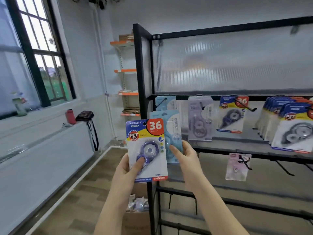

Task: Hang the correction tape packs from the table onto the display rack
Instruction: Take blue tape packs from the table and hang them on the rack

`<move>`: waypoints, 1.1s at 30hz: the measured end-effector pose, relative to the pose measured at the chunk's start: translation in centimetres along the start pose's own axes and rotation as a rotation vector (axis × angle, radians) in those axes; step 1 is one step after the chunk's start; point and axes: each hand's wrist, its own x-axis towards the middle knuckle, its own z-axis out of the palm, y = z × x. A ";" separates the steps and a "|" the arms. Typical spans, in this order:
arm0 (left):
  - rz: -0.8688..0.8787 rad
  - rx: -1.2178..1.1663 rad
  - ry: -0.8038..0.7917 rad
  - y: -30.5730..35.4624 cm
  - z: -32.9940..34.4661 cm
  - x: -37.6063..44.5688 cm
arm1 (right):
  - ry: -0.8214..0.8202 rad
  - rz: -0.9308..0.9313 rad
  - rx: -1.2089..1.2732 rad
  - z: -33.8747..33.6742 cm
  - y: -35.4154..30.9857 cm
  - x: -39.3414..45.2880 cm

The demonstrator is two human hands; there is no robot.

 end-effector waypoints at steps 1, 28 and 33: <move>0.004 0.001 -0.008 0.2 -0.7 1.0 | 0.007 -0.028 -0.004 1.0 0.1 1.0; -0.074 -0.037 -0.333 -3.7 -3.3 11.5 | 0.411 0.284 -0.203 3.4 6.4 14.2; -0.117 -0.056 -0.412 -4.9 -0.2 10.0 | 0.314 0.446 -0.244 0.6 6.9 10.3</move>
